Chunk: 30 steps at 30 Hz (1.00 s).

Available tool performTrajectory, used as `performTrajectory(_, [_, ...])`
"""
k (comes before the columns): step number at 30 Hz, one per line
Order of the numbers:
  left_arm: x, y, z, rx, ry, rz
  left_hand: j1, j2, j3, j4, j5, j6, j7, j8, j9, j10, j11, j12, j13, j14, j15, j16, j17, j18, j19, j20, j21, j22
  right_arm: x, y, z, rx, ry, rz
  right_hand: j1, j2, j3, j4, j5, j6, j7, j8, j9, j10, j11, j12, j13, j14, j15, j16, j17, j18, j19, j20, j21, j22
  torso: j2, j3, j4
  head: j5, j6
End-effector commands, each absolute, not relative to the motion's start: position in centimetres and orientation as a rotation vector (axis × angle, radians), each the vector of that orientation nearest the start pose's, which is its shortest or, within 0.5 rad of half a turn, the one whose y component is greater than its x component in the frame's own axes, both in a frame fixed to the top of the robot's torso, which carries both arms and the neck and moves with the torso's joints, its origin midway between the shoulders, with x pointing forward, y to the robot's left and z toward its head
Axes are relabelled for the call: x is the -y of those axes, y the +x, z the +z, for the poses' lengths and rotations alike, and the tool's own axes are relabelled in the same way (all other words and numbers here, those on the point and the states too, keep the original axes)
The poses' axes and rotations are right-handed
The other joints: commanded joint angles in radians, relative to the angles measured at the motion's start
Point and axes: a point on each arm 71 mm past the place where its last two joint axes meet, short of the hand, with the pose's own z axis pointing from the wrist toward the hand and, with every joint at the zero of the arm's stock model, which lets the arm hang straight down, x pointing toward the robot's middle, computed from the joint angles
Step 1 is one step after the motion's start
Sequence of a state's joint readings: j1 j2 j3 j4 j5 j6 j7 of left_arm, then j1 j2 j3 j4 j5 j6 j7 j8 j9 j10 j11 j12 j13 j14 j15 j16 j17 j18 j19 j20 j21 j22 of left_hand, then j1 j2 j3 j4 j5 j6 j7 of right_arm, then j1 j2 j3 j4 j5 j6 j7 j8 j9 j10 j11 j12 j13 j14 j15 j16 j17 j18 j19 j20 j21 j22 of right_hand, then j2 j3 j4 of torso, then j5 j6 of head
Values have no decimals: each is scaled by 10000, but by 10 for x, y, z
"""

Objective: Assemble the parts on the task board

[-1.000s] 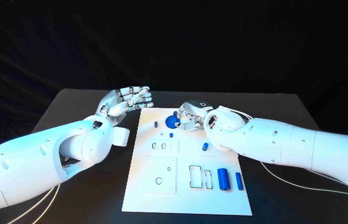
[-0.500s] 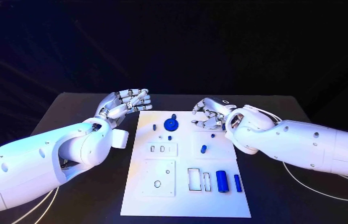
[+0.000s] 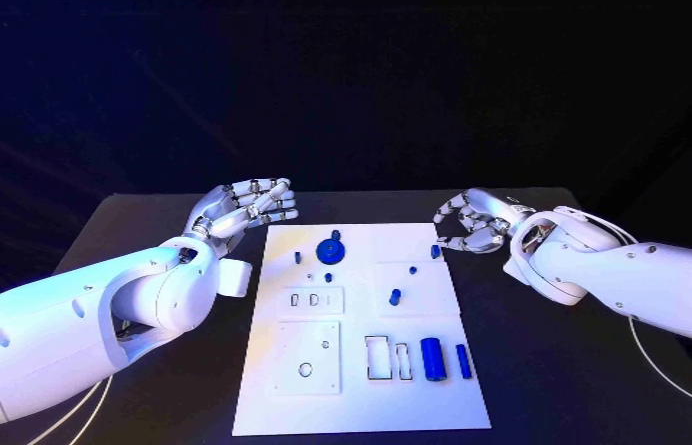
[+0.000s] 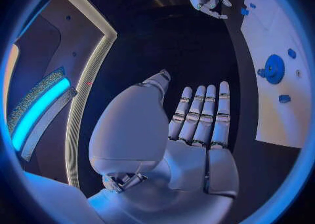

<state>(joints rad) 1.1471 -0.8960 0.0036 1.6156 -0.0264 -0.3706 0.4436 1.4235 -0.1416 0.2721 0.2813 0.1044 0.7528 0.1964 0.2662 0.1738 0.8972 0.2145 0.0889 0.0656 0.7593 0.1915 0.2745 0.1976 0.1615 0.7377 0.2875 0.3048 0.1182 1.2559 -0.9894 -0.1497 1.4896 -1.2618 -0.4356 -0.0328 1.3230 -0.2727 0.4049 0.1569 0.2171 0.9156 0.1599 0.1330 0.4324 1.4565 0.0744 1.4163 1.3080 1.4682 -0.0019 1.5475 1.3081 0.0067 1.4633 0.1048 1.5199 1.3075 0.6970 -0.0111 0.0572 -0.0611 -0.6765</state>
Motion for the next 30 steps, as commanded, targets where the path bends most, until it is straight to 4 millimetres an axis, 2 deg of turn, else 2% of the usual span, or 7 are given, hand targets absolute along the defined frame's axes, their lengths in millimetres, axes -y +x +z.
performTrajectory(1, [-209,470,-175,-13567,-10908,-15864,9,52,64,7,-30,29,674,-42,-15,32,60,-66,-9,-82,6,-39,14,101,-38,3,-33,-9,294,483,-195,-16708,586,6282,115,20,-45,-64,-63,-99,20,-74,-15,-65,23,-66,1189,868,72,26,1940,114,619,68,-49,2129,-5,16,-10,-31,-20])
performTrajectory(6, [-209,471,-175,-13571,-10910,-15863,9,52,64,7,-30,29,674,-42,-15,32,60,-66,-9,-82,6,-39,14,101,-38,3,-33,-9,301,483,-206,-17042,662,6105,184,30,-86,-95,-64,-128,30,-97,-21,-76,33,-74,1184,882,83,45,2003,115,618,77,-53,2129,-6,18,5,13,-51])
performTrajectory(9, [-209,471,-176,-13572,-10912,-15861,9,52,64,7,-30,29,674,-42,-15,32,60,-66,-9,-82,6,-39,14,101,-38,3,-33,-9,304,484,-214,-17246,788,6027,232,76,-96,-104,19,-116,36,-99,-19,-55,38,-45,1211,888,89,54,2033,109,633,85,-36,2146,1,-4,5,30,-54])
performTrajectory(13, [-209,471,-176,-13575,-10912,-15864,9,52,64,7,-30,29,674,-42,-15,32,60,-66,-9,-82,6,-39,14,101,-38,3,-33,-9,305,485,-221,-17418,913,5963,257,100,-101,-106,90,-106,38,-99,-17,-43,41,-28,1225,891,92,58,2046,107,638,89,-31,2153,-2,-13,8,40,-85])
performTrajectory(20, [-209,471,-176,-13574,-10913,-15860,9,52,64,7,-30,29,674,-42,-15,32,60,-66,-9,-82,6,-39,14,101,-38,3,-33,-9,302,487,-228,-17522,985,5938,308,164,-68,-117,156,-72,39,-90,-11,-3,40,23,1268,893,93,61,2056,96,667,93,3,2184,-7,-14,-18,53,-118])
performTrajectory(30, [-209,472,-176,-13581,-10918,-15855,9,52,64,7,-30,29,674,-42,-15,32,60,-66,-9,-82,6,-39,14,101,-38,3,-33,-9,296,491,-233,-17527,1053,5903,351,326,76,-108,181,26,40,-64,-1,37,37,70,1304,899,90,70,2084,89,688,93,23,2206,-20,-9,-6,73,-188])
